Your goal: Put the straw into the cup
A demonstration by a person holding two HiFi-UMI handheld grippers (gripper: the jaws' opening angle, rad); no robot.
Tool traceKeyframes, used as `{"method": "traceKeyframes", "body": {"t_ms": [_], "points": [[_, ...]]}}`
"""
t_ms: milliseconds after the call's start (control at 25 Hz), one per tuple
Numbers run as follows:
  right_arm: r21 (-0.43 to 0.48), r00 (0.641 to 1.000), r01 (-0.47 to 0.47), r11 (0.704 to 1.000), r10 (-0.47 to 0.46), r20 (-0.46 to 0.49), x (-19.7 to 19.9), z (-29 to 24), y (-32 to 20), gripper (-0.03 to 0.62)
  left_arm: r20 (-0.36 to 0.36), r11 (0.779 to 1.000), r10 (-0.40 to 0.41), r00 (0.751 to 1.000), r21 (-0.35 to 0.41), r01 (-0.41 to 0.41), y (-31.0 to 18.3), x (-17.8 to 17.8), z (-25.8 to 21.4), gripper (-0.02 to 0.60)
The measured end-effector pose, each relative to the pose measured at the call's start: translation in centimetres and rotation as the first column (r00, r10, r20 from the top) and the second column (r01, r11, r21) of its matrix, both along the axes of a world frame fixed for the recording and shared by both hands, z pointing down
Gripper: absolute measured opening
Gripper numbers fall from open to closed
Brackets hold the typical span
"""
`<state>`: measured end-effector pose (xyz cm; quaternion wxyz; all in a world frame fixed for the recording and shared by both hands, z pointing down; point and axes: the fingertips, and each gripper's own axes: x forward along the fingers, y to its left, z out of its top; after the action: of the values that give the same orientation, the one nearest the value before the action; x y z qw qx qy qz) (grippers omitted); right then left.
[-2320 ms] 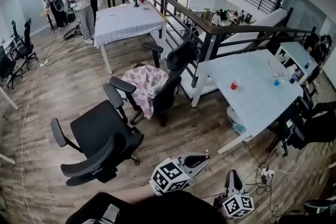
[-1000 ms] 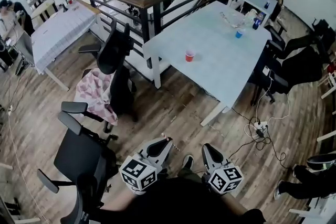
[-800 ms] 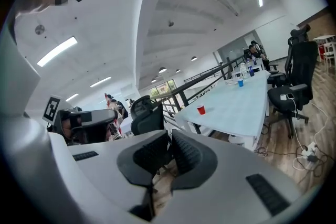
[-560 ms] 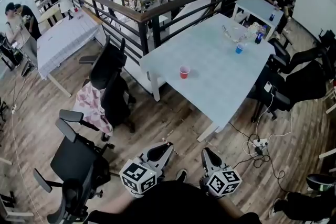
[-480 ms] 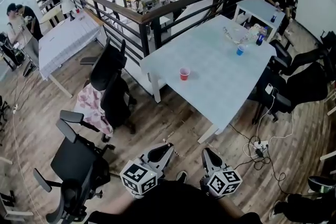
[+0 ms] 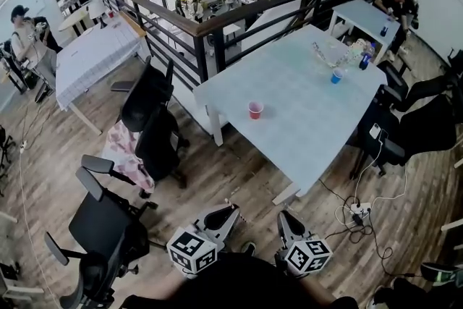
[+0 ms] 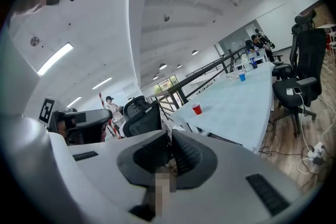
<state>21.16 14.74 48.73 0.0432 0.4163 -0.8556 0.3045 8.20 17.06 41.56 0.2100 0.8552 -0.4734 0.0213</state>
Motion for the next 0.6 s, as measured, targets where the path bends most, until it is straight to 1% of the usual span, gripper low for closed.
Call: {"method": "traceKeyframes", "body": {"t_ms": [80, 200, 400, 480, 600], "points": [[-0.007, 1.000, -0.015, 1.000, 0.015, -0.008, 0.1, 0.3, -1.3, 0.048, -0.009, 1.000, 0.006, 1.000, -0.017, -0.006, -1.4, -0.2, 0.7, 0.034], [-0.020, 0.998, -0.056, 0.998, 0.055, -0.020, 0.2, 0.7, -3.9, 0.048, -0.023, 0.999, 0.035, 0.999, -0.020, -0.035, -4.3, -0.4, 1.1, 0.034], [-0.010, 0.990, -0.135, 0.991, 0.135, -0.044, -0.3, 0.4, -10.1, 0.048, -0.054, 0.995, 0.100, 0.994, -0.007, -0.100, -11.4, -1.6, 1.3, 0.034], [-0.002, 0.986, -0.160, 0.987, 0.159, -0.046, -1.3, -0.1, -13.0, 0.048, -0.056, 0.992, 0.124, 0.991, 0.015, -0.123, -14.6, -2.6, 0.6, 0.034], [0.010, 0.985, -0.163, 0.987, 0.163, -0.059, -3.7, -0.6, -16.9, 0.048, -0.060, 0.990, 0.140, 0.988, 0.033, -0.139, -19.1, -4.8, -0.2, 0.034]]}}
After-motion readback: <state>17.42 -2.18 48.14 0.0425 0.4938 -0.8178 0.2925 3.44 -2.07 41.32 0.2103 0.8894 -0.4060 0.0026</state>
